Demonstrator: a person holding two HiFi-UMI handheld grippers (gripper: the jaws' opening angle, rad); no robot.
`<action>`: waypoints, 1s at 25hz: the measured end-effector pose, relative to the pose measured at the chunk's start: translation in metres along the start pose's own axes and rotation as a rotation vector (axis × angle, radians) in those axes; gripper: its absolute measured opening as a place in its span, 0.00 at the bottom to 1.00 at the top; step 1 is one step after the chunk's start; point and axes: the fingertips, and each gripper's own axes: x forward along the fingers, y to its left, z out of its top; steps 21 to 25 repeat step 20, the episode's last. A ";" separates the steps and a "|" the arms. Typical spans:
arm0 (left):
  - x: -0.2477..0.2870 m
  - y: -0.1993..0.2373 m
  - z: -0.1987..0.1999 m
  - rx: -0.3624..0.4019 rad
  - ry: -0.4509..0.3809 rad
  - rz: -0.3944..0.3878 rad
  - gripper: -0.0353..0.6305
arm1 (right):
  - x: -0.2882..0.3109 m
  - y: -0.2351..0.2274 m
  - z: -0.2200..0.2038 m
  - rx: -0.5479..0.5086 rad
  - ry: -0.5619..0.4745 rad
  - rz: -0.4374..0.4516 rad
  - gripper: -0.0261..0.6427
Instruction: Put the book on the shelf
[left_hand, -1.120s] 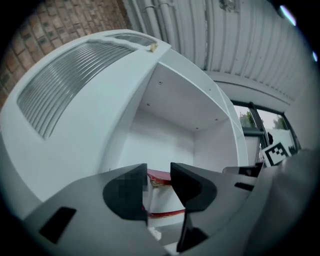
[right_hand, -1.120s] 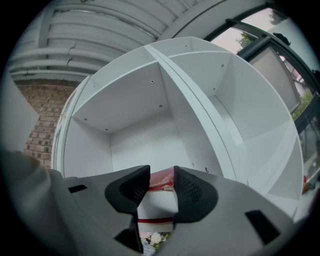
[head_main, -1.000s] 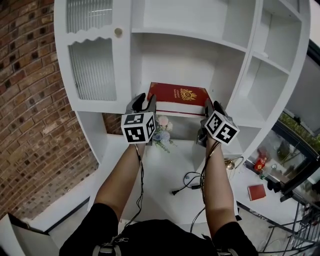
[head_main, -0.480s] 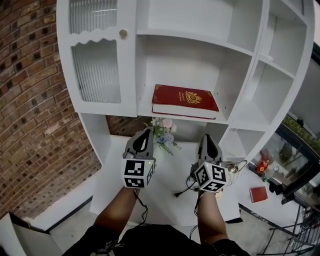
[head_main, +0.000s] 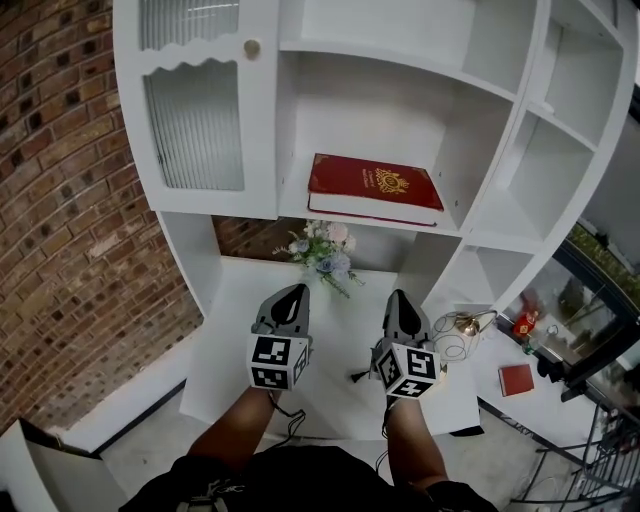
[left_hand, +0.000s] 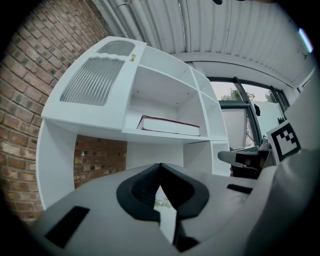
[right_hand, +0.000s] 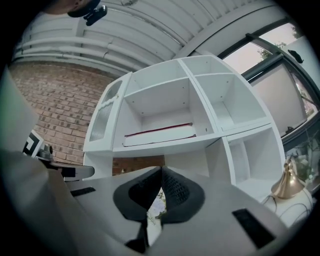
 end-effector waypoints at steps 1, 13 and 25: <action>-0.001 -0.001 0.001 0.000 -0.001 -0.003 0.07 | -0.001 0.000 0.000 0.003 0.002 -0.002 0.06; -0.010 -0.011 -0.003 0.032 0.018 -0.024 0.07 | -0.010 0.006 -0.006 -0.002 0.024 -0.035 0.06; -0.013 -0.006 -0.005 0.006 0.023 -0.037 0.07 | -0.012 0.023 -0.005 -0.064 0.029 -0.031 0.06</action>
